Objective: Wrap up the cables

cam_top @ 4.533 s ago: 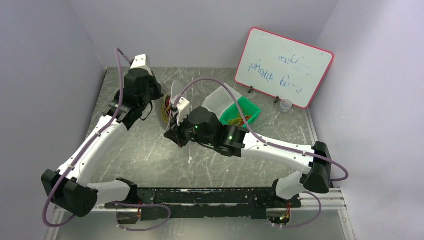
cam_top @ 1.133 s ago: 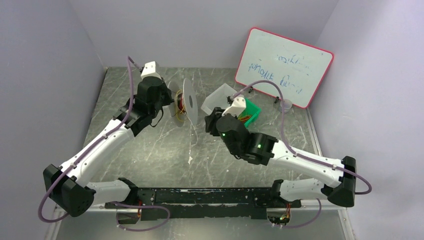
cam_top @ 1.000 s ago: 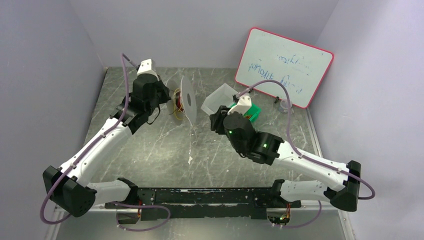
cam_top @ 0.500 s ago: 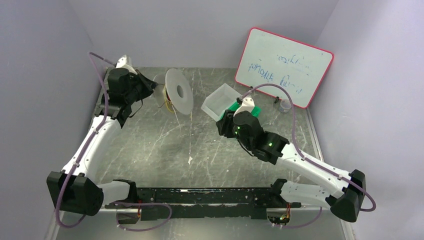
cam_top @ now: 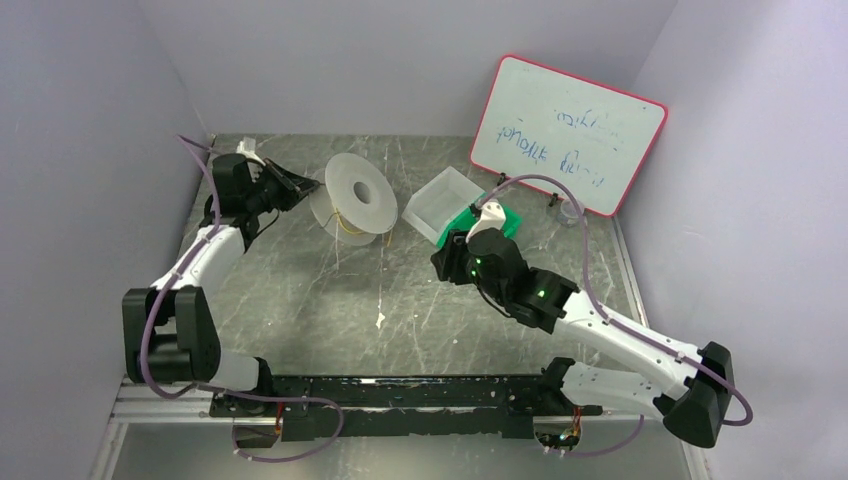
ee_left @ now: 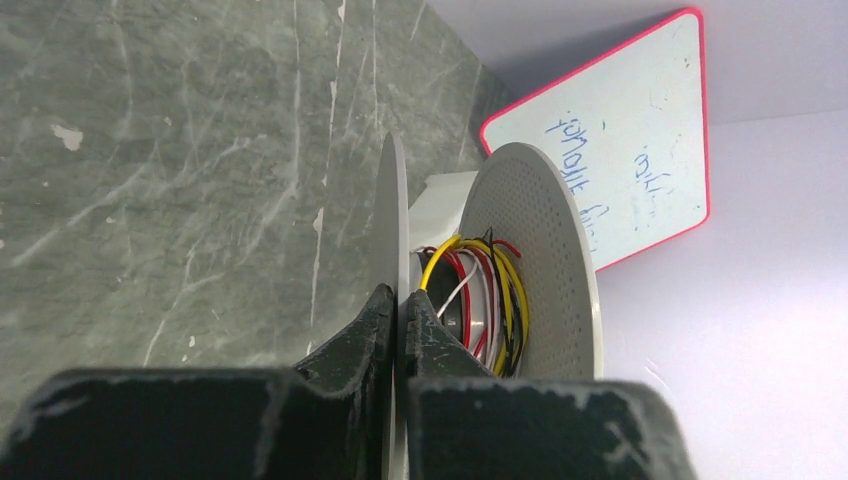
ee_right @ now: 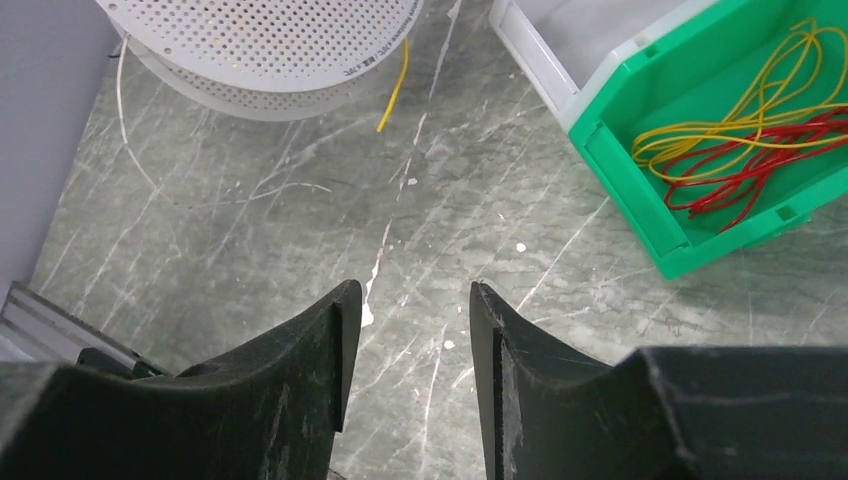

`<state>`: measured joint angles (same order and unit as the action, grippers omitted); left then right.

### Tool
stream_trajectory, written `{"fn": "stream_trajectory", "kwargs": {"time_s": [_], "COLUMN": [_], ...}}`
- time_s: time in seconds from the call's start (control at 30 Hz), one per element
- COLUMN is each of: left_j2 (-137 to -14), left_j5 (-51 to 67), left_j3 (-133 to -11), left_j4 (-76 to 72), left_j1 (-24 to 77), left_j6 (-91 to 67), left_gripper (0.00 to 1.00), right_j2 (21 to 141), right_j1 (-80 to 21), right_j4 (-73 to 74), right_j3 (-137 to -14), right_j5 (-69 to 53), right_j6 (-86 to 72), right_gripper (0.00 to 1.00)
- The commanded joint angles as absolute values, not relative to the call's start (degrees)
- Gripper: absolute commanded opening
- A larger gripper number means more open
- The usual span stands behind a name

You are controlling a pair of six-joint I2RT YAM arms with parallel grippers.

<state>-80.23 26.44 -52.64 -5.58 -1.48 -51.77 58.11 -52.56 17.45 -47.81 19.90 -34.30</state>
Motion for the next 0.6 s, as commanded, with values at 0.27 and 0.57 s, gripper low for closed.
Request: {"fn": "stream_trajectory", "kwargs": {"time_s": [0.27,0.57], "left_j2": [-90.93,-97.71], "left_j5": [33.97,33.22], "left_j3": [-52.76,-51.59], "left_j4": [-28.66,-35.24], "left_j1": [-2.32,-2.37], "left_j6": [-62.06,-62.75], "left_gripper": [0.07,0.07], "right_j2": [54.87,52.88], "right_j1": [-51.41,-51.01], "right_j4": [18.89,20.11], "right_j3": [-47.43,-47.46], "right_j5": [19.42,20.84], "right_j6": [-31.55,-30.88], "right_gripper": [0.5,0.51]}}
